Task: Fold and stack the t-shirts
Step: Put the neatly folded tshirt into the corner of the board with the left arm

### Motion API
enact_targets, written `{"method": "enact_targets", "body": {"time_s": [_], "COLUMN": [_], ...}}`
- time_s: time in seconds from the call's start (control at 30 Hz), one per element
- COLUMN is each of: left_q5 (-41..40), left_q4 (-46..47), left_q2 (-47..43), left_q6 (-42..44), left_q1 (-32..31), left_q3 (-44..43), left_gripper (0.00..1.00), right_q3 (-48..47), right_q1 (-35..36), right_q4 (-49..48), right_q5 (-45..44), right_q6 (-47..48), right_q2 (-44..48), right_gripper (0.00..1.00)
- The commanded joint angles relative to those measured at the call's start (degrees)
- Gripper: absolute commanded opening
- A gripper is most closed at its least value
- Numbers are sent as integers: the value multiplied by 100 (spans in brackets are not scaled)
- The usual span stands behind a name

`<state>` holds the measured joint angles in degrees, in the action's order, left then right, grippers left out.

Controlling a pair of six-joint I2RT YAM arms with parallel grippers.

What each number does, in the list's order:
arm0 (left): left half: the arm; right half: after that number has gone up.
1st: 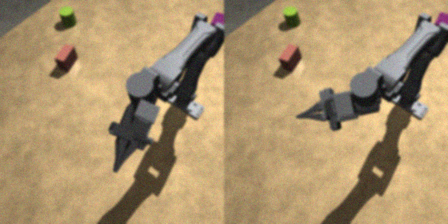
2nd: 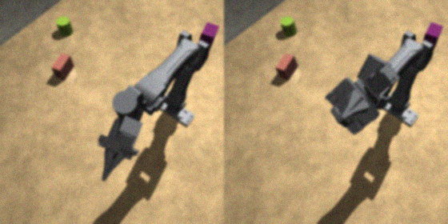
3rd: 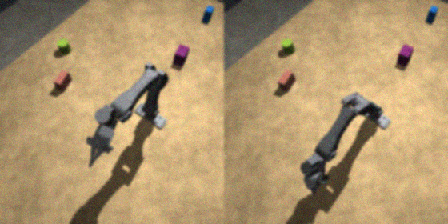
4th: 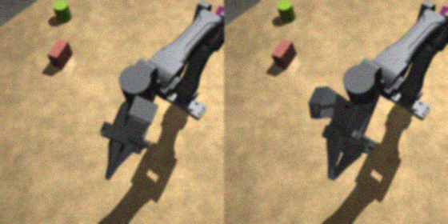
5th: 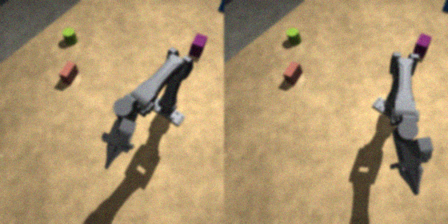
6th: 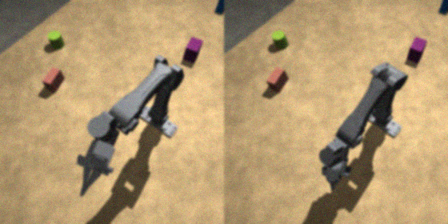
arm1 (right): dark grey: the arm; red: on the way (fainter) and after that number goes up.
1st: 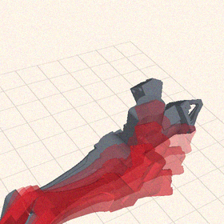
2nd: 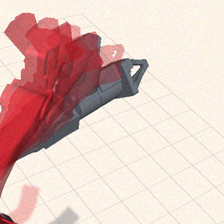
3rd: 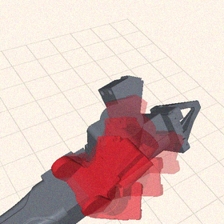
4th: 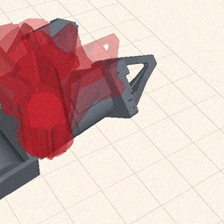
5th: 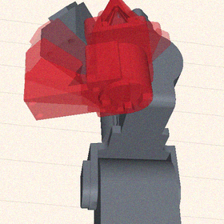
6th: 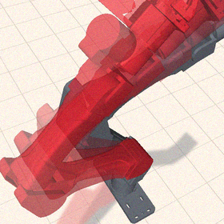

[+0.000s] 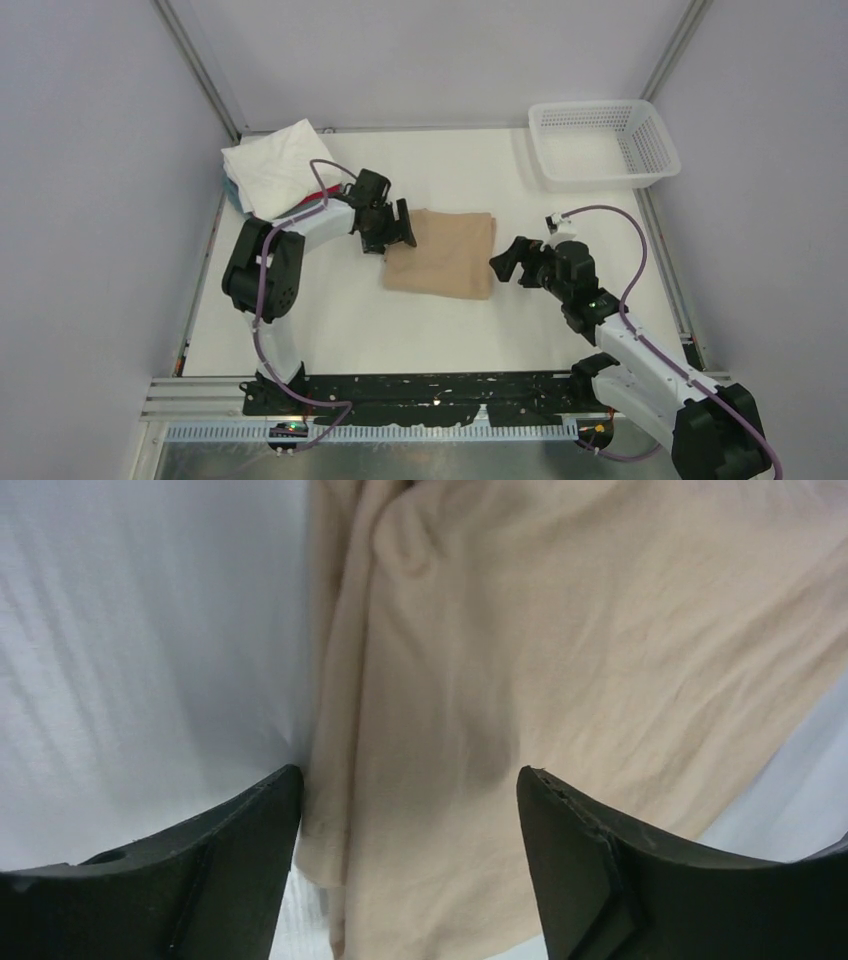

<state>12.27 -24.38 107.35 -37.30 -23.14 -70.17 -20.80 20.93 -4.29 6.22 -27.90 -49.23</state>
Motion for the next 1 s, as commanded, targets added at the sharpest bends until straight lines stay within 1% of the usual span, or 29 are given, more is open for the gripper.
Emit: {"method": "enact_targets", "body": {"time_s": [0.0, 0.07, 0.1, 0.13, 0.2, 0.27, 0.3, 0.47, 0.53, 0.63, 0.73, 0.77, 0.87, 0.97], "left_q5": [-181, -271, -415, -581, -886, -1079, -1248, -2991, -3385, -3892, -4578, -4867, -5176, -5363], "left_q4": [3, -102, -191, -248, -655, -1035, -1190, -1961, -2185, -2103, -2179, -2280, -2435, -2362], "left_q2": [256, 411, 432, 452, 569, 742, 811, 1041, 1114, 1204, 1460, 1582, 1846, 1854], "left_q6": [-234, -258, -285, -279, -276, -244, -223, 151, 364, 668, 934, 1010, 1348, 1615], "left_q1": [-444, -583, -635, -676, -709, -717, -729, -724, -687, -646, -610, -594, -493, -312], "left_q3": [-10, -118, -210, -301, -669, -1053, -1231, -2164, -2668, -3213, -3851, -4184, -4799, -4960], "left_gripper": [74, 65, 54, 48, 30, 3, 0, 0, 0, 0, 0, 0, 0, 0], "right_q3": [92, 104, 108, 110, 134, 167, 170, 228, 277, 319, 330, 337, 352, 370], "right_q1": [-59, -82, -94, -114, -136, -155, -166, -235, -247, -256, -264, -264, -277, -290], "right_q4": [-283, -349, -360, -363, -373, -385, -382, -274, -300, -302, -300, -304, -309, -340], "right_q5": [-203, -163, -146, -127, -115, -123, -127, -230, -262, -301, -312, -316, -343, -353], "right_q6": [87, 77, 62, 59, 57, 57, 63, 124, 118, 124, 136, 136, 152, 149], "right_q2": [-145, -195, -212, -215, -198, -148, -104, 184, 319, 449, 508, 510, 516, 511], "right_gripper": [95, 95, 95, 95, 95, 95, 95, 95, 95, 95, 95, 95, 95, 95]}}
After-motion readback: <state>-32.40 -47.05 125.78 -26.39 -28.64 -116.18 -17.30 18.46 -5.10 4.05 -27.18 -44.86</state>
